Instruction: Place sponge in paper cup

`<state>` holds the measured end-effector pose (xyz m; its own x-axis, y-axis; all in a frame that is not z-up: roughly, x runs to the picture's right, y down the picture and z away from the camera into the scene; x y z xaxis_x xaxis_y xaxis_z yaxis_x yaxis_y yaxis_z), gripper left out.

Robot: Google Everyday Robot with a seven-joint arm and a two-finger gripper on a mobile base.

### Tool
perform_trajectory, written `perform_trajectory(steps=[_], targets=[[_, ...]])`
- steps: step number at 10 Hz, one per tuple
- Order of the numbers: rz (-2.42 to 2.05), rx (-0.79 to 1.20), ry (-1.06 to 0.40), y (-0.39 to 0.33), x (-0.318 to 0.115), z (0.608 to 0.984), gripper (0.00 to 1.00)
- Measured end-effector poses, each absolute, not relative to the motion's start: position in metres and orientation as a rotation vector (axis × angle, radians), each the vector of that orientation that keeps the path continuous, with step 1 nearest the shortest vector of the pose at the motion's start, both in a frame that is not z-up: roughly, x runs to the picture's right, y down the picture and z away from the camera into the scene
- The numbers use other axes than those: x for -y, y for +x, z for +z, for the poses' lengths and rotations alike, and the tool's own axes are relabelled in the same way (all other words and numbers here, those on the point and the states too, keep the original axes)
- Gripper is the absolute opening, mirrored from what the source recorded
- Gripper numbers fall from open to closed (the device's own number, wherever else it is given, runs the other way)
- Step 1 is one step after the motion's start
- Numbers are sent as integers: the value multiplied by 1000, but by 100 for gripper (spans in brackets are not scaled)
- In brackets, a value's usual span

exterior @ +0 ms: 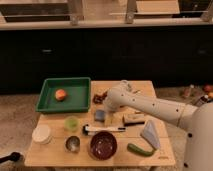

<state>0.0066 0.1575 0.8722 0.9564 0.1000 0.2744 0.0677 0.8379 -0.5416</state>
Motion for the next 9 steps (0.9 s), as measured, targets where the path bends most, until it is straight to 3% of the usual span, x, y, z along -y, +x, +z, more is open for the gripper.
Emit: perform_trajectory(steps=[5,9], targets=[[44,283,-599,10,-163,889,77],[49,275,-599,12,-166,892,40]])
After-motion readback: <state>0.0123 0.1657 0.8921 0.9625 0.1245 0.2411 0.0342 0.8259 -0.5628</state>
